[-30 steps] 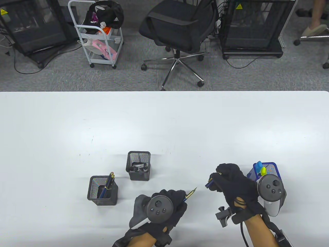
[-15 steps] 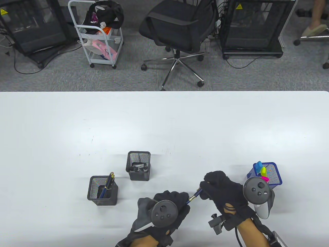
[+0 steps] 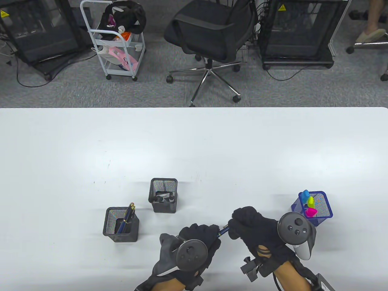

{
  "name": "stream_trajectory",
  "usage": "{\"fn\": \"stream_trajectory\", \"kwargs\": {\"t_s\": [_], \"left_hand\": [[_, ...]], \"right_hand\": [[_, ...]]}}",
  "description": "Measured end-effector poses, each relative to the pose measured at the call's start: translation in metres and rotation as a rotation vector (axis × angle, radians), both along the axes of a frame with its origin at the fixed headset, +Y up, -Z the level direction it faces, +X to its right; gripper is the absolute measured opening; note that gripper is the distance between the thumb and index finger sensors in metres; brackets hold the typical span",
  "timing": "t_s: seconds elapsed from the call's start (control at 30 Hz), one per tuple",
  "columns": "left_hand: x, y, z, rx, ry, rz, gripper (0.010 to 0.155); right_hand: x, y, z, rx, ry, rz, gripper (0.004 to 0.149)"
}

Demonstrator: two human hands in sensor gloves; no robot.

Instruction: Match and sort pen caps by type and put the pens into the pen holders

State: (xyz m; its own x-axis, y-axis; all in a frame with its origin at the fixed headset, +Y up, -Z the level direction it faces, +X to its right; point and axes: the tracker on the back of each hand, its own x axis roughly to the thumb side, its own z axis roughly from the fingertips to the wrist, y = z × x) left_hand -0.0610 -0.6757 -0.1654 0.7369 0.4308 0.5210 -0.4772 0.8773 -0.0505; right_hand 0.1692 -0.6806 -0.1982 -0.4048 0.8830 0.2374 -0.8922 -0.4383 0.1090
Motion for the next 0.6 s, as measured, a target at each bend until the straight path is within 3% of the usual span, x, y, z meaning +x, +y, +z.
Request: {"fn": "stream_trajectory", "kwargs": {"t_s": [0.33, 0.5, 0.6], "left_hand": [[-0.009, -0.004, -0.006, -0.046, 0.059, 0.040, 0.059], [-0.007, 0.000, -0.004, 0.003, 0.024, 0.066, 0.065], [-0.005, 0.001, -0.002, 0.020, -0.004, 0.079, 0.065]], "right_hand": [[0.003, -0.002, 0.001, 0.068, -0.054, 0.081, 0.044], [-0.025, 0.007, 0.015, 0.214, 0.022, 0.234, 0.044], [-0.041, 0.010, 0.024, 0.239, 0.069, 0.209, 0.043]]}}
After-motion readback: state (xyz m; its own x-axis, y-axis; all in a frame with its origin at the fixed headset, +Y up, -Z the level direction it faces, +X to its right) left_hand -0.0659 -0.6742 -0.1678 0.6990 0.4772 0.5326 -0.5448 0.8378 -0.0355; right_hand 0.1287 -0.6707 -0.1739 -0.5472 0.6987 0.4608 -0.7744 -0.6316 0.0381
